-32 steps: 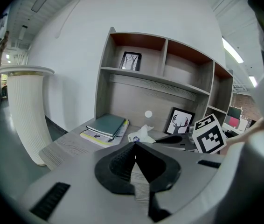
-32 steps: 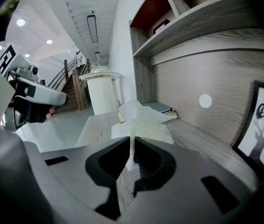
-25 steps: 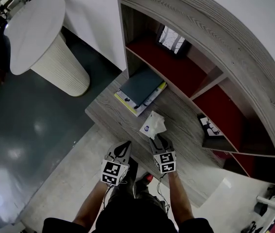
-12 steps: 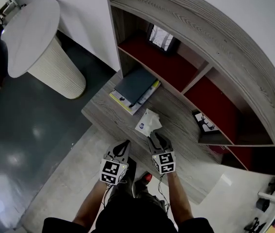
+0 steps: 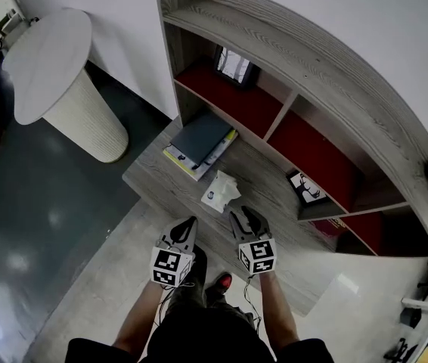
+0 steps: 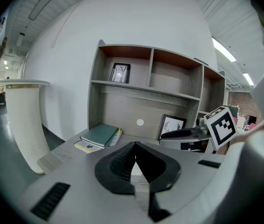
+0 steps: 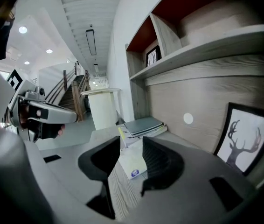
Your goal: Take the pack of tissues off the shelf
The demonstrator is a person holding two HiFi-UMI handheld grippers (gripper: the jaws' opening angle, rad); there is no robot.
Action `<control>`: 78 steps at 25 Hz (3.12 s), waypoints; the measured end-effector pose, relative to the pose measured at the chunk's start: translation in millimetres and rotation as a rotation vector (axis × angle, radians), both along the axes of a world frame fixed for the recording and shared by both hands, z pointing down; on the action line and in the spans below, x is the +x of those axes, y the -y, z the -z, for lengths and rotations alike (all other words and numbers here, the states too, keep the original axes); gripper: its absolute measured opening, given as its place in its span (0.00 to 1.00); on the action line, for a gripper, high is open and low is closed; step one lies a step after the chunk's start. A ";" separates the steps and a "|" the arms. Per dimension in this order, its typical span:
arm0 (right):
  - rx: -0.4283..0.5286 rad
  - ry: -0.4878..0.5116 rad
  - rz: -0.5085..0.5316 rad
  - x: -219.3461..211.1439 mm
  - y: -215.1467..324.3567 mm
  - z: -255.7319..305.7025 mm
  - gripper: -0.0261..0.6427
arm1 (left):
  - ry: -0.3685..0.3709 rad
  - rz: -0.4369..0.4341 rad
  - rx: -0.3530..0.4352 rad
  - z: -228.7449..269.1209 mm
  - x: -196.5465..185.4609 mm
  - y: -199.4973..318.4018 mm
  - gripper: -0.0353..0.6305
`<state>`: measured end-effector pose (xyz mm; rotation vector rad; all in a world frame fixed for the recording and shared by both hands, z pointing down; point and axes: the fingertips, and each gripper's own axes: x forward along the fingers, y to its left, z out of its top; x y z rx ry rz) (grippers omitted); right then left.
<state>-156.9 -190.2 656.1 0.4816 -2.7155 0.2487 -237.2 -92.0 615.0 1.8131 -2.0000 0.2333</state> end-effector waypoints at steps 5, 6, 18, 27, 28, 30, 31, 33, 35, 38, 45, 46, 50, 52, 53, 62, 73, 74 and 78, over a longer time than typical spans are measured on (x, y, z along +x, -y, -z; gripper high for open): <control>0.039 0.032 -0.024 19.1 1.2 29.6 0.25 | 0.025 -0.013 0.039 23.2 12.1 1.5 0.06; 0.047 0.041 -0.029 23.0 0.9 35.5 0.24 | 0.030 -0.014 0.049 28.4 14.8 1.3 0.06; 0.145 0.141 -0.082 68.1 -9.4 102.0 0.13 | 0.088 -0.049 0.171 93.4 51.6 -1.7 0.06; 0.202 0.197 -0.163 115.5 -20.0 144.4 0.10 | 0.140 -0.104 0.232 127.5 91.3 -11.0 0.06; 0.210 0.200 -0.172 122.1 -20.8 147.8 0.09 | 0.140 -0.107 0.236 129.6 96.2 -12.0 0.06; 0.230 0.205 -0.187 136.0 -23.2 153.8 0.09 | 0.142 -0.117 0.243 132.5 106.3 -13.8 0.06; 0.237 0.208 -0.195 143.3 -24.9 156.5 0.09 | 0.142 -0.124 0.245 133.3 111.9 -14.9 0.06; 0.245 0.212 -0.214 158.8 -29.2 160.6 0.09 | 0.142 -0.140 0.247 133.8 123.7 -17.5 0.06; 0.251 0.212 -0.233 174.6 -33.9 161.7 0.09 | 0.138 -0.157 0.247 132.8 135.9 -19.7 0.06; 0.261 0.205 -0.259 197.0 -38.7 159.8 0.09 | 0.131 -0.181 0.246 130.3 153.9 -20.9 0.06; 0.269 0.183 -0.307 242.8 -50.6 155.2 0.09 | 0.122 -0.221 0.246 127.2 184.8 -25.7 0.06; 0.266 0.183 -0.309 247.7 -53.6 154.6 0.09 | 0.122 -0.223 0.247 127.4 187.4 -26.4 0.06; 0.273 0.189 -0.312 261.3 -61.2 156.1 0.09 | 0.123 -0.228 0.252 129.7 194.8 -27.5 0.06; 0.275 0.192 -0.316 264.7 -62.1 157.8 0.09 | 0.125 -0.231 0.254 130.3 197.6 -27.6 0.06; 0.278 0.193 -0.315 265.5 -62.4 158.8 0.09 | 0.125 -0.233 0.254 130.7 198.6 -27.7 0.06; 0.271 0.201 -0.308 264.8 -68.2 161.1 0.09 | 0.127 -0.241 0.255 130.4 203.1 -30.3 0.06; 0.279 0.213 -0.297 261.5 -72.2 162.3 0.09 | 0.130 -0.240 0.253 132.0 201.0 -32.1 0.06; 0.280 0.212 -0.296 261.4 -72.3 161.7 0.09 | 0.130 -0.240 0.254 132.2 200.8 -32.1 0.06; 0.279 0.214 -0.295 260.8 -72.9 163.4 0.09 | 0.127 -0.238 0.253 131.6 200.9 -32.2 0.06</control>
